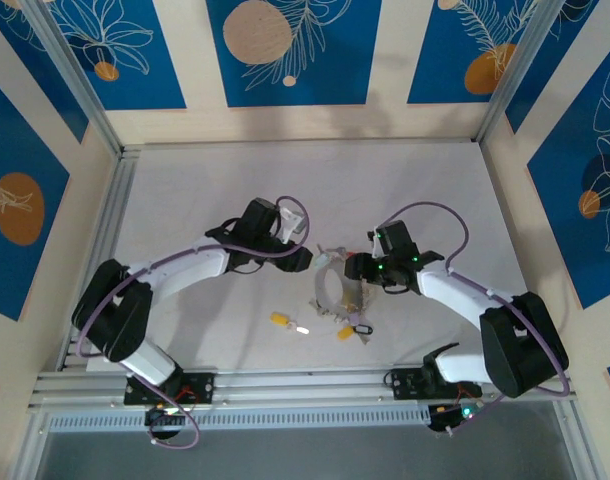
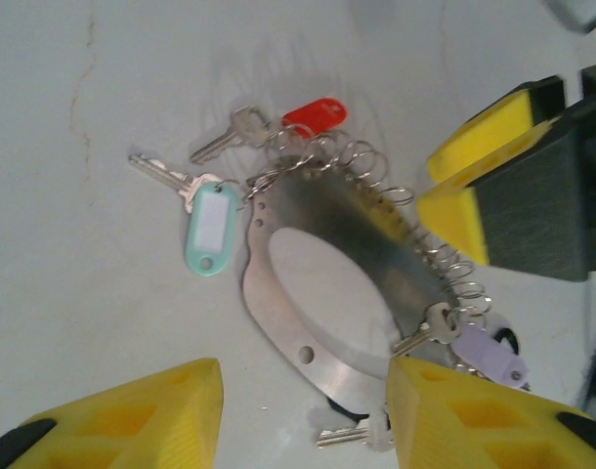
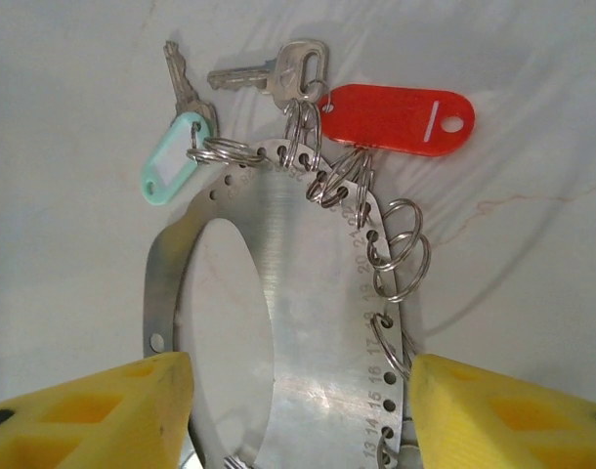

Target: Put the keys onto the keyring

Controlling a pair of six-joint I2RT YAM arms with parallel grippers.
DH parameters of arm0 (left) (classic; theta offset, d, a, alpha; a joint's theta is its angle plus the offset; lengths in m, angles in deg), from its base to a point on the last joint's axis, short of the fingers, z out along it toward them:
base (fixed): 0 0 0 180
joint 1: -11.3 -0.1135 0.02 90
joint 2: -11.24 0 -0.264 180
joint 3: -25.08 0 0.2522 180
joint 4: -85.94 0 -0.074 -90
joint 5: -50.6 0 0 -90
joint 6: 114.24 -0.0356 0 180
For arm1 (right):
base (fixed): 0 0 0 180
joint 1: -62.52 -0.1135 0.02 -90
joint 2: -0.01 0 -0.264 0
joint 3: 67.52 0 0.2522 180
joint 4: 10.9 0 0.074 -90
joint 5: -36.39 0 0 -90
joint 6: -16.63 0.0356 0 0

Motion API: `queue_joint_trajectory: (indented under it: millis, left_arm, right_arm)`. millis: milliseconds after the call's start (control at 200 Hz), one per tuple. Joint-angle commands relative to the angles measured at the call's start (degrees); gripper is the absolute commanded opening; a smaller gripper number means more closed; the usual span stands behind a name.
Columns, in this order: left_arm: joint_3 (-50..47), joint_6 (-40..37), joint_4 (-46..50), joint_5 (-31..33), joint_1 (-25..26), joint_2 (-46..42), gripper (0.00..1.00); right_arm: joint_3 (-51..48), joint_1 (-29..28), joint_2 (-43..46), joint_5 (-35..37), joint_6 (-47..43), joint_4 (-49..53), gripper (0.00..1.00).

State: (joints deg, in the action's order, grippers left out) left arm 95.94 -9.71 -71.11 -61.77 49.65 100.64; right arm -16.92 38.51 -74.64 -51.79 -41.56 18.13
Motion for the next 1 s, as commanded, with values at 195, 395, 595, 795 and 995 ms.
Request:
queue_joint_trajectory:
  millis: [195,395,595,795,995]
  left_arm:
    - [-6.8,5.3,-12.7,-6.9,-1.0,-5.3,0.48]
    - [-8.7,5.9,-15.8,-7.8,-1.2,-6.0,0.48]
    - [-9.0,6.5,-16.8,-8.7,-1.7,-6.1,0.47]
    - [-9.2,7.8,-18.5,-10.1,-2.1,-5.8,0.47]
    - [-9.7,8.2,-18.6,-10.3,-2.3,-6.4,0.47]
  right_arm:
    - [8.8,-2.6,-9.8,8.4,-4.0,12.2,0.55]
    - [11.7,-3.4,-13.5,8.4,-5.0,13.6,0.51]
    - [11.8,-4.2,-15.4,7.8,-5.1,13.8,0.45]
    - [11.4,-5.7,-15.2,9.7,-4.5,14.1,0.37]
    - [11.5,-6.5,-15.1,11.6,-4.1,14.3,0.27]
